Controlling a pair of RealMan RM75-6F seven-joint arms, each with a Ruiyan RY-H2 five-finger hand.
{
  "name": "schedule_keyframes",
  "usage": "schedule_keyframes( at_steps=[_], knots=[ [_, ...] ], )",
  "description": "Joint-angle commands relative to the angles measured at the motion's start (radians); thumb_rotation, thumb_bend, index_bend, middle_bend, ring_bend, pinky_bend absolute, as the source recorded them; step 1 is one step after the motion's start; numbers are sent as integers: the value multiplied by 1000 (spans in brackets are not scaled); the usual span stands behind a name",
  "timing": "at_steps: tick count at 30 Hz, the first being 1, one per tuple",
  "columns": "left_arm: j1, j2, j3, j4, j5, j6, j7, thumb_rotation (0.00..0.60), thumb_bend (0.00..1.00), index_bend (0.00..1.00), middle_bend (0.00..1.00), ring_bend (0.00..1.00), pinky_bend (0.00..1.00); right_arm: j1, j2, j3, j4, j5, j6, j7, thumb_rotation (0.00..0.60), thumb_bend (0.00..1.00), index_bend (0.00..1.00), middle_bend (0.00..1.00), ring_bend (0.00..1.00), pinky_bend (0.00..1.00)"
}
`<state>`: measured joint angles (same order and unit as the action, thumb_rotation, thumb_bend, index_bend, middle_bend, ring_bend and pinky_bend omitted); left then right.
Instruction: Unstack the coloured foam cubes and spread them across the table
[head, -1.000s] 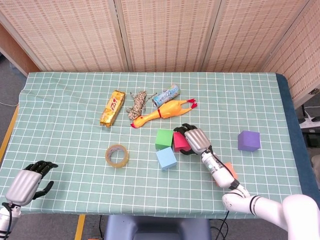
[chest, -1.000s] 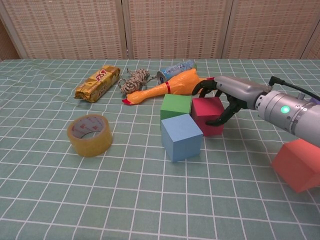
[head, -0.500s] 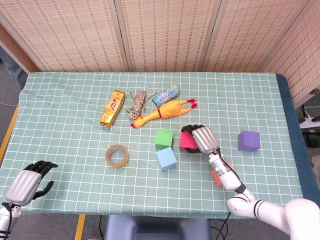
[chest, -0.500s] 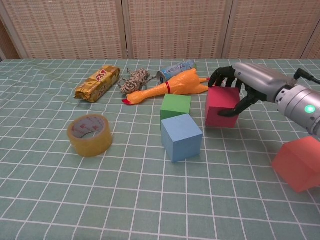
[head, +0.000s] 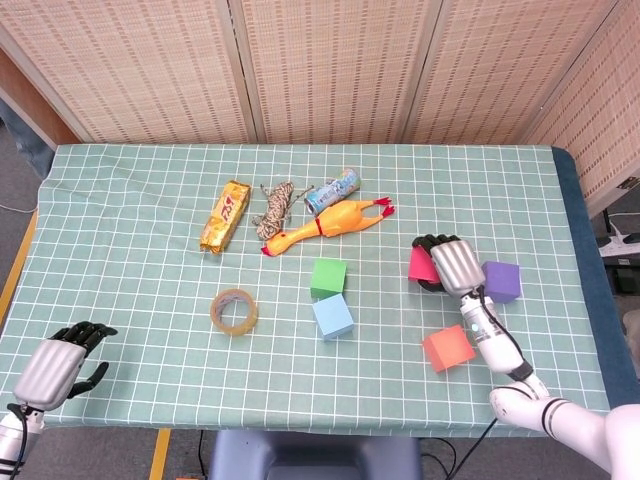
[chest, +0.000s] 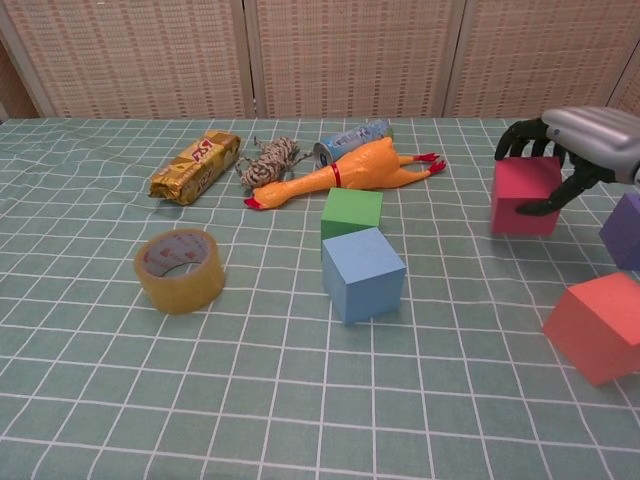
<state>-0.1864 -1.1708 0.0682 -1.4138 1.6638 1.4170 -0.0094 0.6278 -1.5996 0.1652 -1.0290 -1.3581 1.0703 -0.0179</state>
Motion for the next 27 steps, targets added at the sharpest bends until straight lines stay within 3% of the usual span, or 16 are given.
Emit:
schedule_keyframes(
  at_steps=[1, 3, 7, 13, 16, 22, 27],
  knots=[
    [0, 1, -1, 0, 0, 2, -4, 600, 383, 299, 311, 260, 426, 8, -3, -23, 43, -42, -26, 117, 600, 176, 261, 225, 28, 220],
    [1, 4, -2, 0, 0, 9, -10, 600, 383, 299, 312, 260, 426, 4, -5, -37, 52, -75, 5, 137, 600, 136, 213, 136, 0, 140],
    [5, 5, -4, 4, -2, 16, -18, 600, 383, 299, 311, 260, 426, -10, 6, -47, 23, -114, 73, 119, 600, 115, 141, 57, 0, 64],
    [4, 3, -4, 4, -1, 15, -16, 600, 383, 299, 311, 260, 425, -47, 68, -53, -165, -111, 122, -51, 600, 114, 110, 52, 0, 57],
    [3, 2, -4, 4, -1, 11, -12, 600, 385, 299, 311, 260, 425, -38, 108, -87, -253, -175, 122, -37, 600, 114, 110, 52, 0, 57],
    [4, 4, -4, 2, 0, 15, -12, 600, 383, 299, 312, 261, 426, 0, 118, -129, -280, -323, 151, -100, 600, 111, 99, 51, 0, 56],
    [5, 5, -6, 3, -4, 15, -15, 600, 383, 299, 311, 261, 426, 51, 130, -139, -323, -364, 81, -191, 600, 106, 93, 52, 0, 40]
  ],
)
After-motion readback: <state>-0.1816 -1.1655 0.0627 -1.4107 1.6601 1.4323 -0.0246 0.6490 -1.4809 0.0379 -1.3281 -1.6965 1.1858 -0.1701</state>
